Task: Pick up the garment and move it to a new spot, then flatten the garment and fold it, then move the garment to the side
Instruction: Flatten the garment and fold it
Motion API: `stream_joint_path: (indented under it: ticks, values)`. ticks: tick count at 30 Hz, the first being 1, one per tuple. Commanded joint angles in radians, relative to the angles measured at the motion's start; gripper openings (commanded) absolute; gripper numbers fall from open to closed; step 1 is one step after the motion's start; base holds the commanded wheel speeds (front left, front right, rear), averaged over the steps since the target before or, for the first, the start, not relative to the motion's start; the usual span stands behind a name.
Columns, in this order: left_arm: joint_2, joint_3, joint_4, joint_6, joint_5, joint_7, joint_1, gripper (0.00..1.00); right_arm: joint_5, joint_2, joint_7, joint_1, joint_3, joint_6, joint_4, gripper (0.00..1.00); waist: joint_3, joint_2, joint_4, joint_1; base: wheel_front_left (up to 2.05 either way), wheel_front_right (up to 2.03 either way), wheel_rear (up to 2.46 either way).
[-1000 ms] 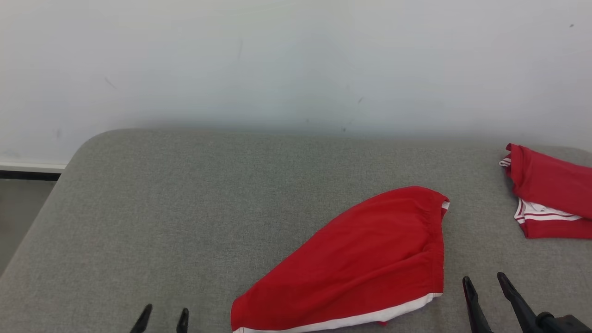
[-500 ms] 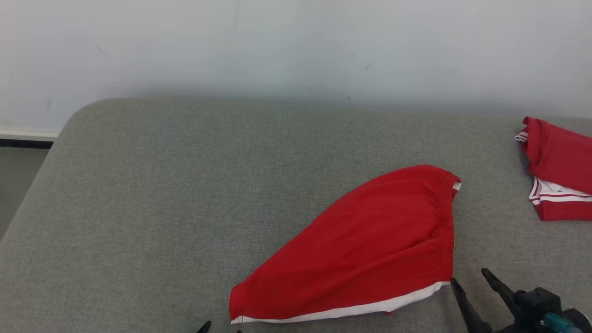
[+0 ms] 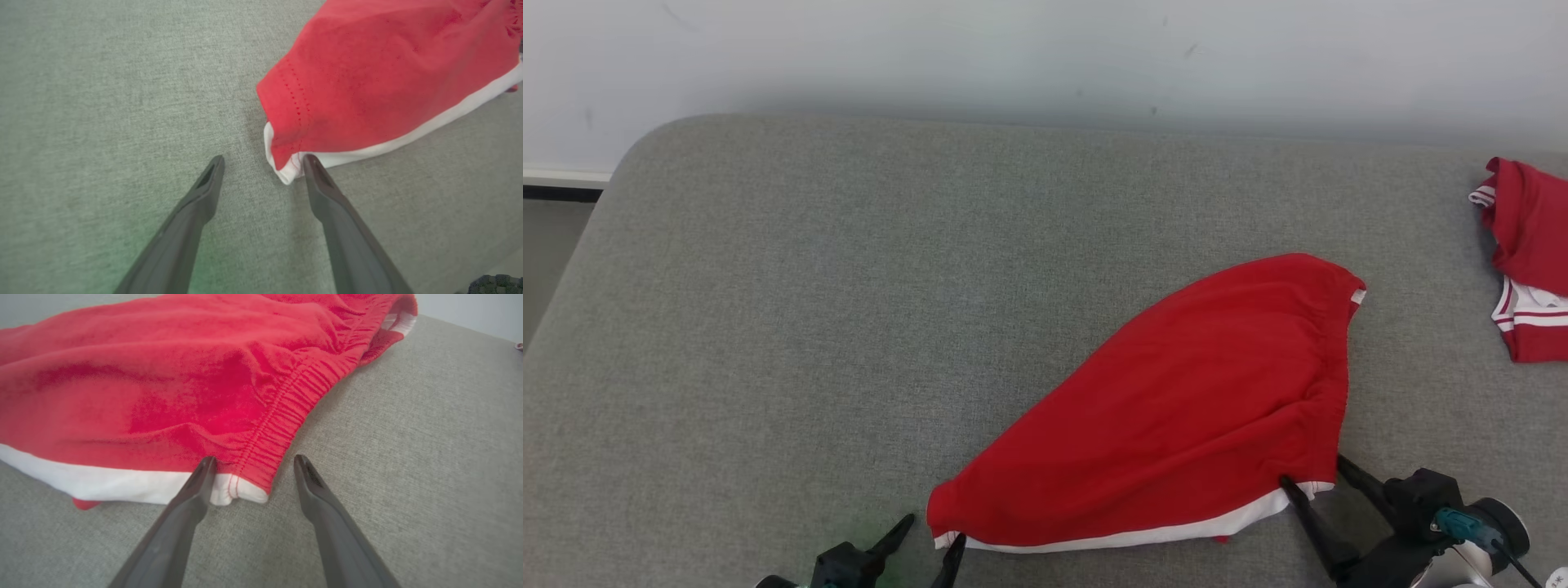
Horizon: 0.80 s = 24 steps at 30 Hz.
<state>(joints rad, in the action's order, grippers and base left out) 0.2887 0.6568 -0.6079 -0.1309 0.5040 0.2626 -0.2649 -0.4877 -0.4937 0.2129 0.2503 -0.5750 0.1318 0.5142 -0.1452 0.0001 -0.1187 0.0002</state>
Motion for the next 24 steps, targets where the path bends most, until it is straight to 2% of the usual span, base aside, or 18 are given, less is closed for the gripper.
stream_joint_path:
  ticks: [1, 2, 3, 6, 9, 19, 24]
  values:
    - [-0.006, 0.011, -0.010, 0.001, 0.017, 0.002, -0.006, 1.00, -0.010, -0.006, 0.006, 0.008, -0.014, -0.002, 0.003, 0.25, -0.011, -0.0001, -0.005, -0.0002, 0.00, 0.00, 0.00]
    - [-0.011, 0.024, -0.019, 0.001, 0.032, 0.002, -0.010, 0.44, -0.022, -0.011, 0.009, 0.017, -0.026, -0.002, 0.006, 0.00, -0.013, -0.0001, -0.006, -0.0002, 0.00, 0.00, 0.00]
    - [-0.014, 0.040, -0.024, 0.001, 0.042, 0.001, -0.017, 0.00, -0.034, -0.017, 0.011, 0.026, -0.037, -0.002, 0.012, 0.00, -0.015, -0.0001, -0.006, -0.0002, 0.00, 0.00, 0.00]
    - [-0.018, 0.070, -0.025, 0.001, 0.080, 0.001, -0.024, 0.00, -0.061, -0.022, 0.026, 0.030, -0.070, -0.002, 0.016, 0.00, -0.011, -0.0001, -0.003, -0.0002, 0.00, 0.00, 0.00]
    - [-0.003, 0.054, 0.000, 0.001, 0.086, 0.002, -0.005, 0.00, -0.082, -0.036, 0.040, 0.018, -0.093, -0.002, 0.005, 0.00, 0.006, -0.0001, 0.002, -0.0002, 0.00, 0.00, 0.00]
    - [0.029, -0.135, 0.226, 0.001, 0.006, 0.003, 0.088, 0.00, -0.120, -0.052, 0.053, -0.025, -0.075, -0.002, -0.134, 0.00, 0.079, -0.0001, 0.016, -0.0002, 0.00, 0.00, 0.00]
    - [0.077, -0.179, 0.316, 0.001, -0.022, 0.003, 0.004, 0.00, -0.122, -0.065, 0.043, 0.045, -0.075, -0.002, -0.222, 0.00, 0.095, -0.0001, 0.024, -0.0002, 0.00, 0.00, 0.00]
